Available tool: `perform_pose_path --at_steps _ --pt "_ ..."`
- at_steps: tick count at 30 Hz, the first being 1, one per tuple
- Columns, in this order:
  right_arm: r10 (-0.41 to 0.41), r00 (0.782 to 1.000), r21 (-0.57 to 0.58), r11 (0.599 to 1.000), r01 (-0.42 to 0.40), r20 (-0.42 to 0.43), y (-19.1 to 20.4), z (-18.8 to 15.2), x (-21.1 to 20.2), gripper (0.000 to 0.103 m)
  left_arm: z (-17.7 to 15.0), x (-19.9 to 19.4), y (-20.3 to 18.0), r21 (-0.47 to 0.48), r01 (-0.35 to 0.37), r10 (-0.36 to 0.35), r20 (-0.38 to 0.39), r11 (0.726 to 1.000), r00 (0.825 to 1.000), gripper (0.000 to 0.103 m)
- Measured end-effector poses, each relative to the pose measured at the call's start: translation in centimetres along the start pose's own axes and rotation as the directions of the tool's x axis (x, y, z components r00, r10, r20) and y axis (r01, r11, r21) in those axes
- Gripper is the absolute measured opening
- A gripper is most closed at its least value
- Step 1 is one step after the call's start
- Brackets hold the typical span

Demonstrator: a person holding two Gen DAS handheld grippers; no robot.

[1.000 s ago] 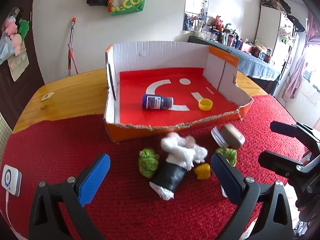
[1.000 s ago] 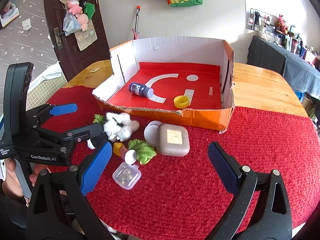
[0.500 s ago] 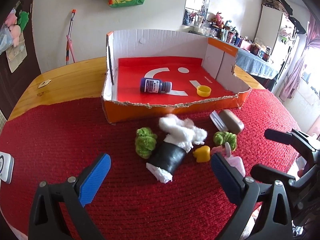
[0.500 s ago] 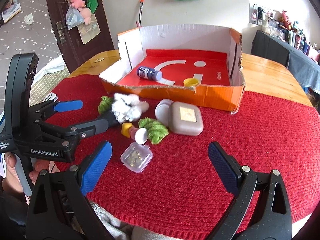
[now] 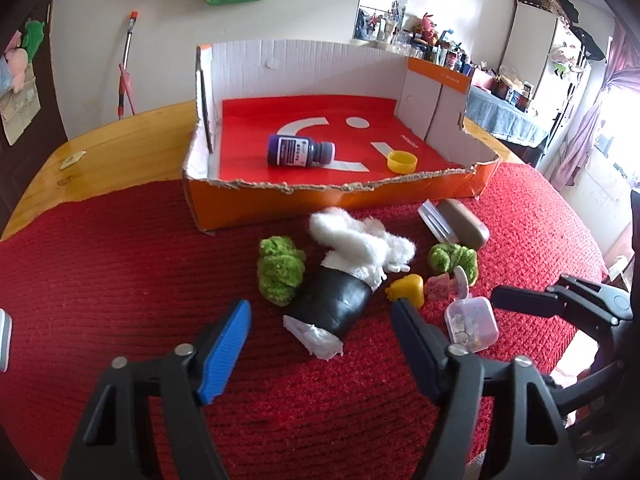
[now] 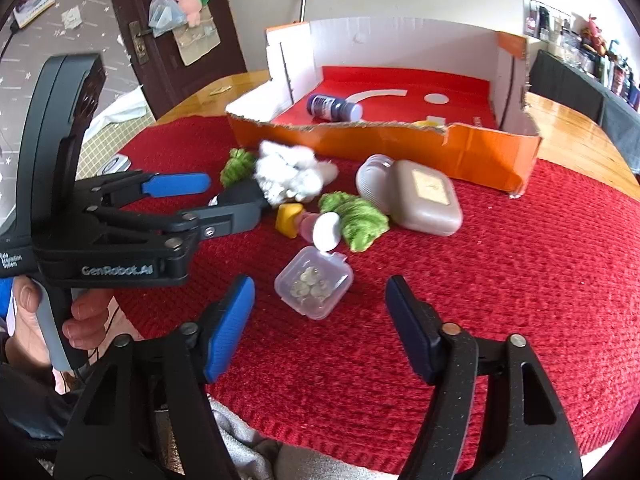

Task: Organize objects
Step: 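Grasp the black-and-white plush with the left tool while the right tool grasps the clear box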

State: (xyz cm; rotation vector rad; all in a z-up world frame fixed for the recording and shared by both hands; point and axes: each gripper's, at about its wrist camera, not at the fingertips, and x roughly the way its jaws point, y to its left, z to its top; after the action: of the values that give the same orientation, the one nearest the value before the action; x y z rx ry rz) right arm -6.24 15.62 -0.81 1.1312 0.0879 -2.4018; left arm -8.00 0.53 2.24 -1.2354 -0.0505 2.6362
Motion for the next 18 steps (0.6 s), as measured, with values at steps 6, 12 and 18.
perform_pose_path --at_steps 6,12,18 --pt "-0.033 0.999 -0.043 0.999 0.033 0.004 0.8 0.0 0.8 0.061 0.5 0.7 0.2 -0.002 0.004 -0.004 -0.004 1.0 1.0 0.063" --pt "-0.066 0.998 -0.05 0.996 0.067 0.018 0.1 0.1 1.0 0.047 0.9 1.2 0.0 0.017 0.001 -0.001 0.004 1.0 1.0 0.058" --pt "-0.082 0.996 -0.029 0.996 0.082 0.02 -1.0 0.2 0.7 0.04 0.8 1.4 -0.7 0.045 0.005 -0.005 0.008 0.999 1.0 0.049"
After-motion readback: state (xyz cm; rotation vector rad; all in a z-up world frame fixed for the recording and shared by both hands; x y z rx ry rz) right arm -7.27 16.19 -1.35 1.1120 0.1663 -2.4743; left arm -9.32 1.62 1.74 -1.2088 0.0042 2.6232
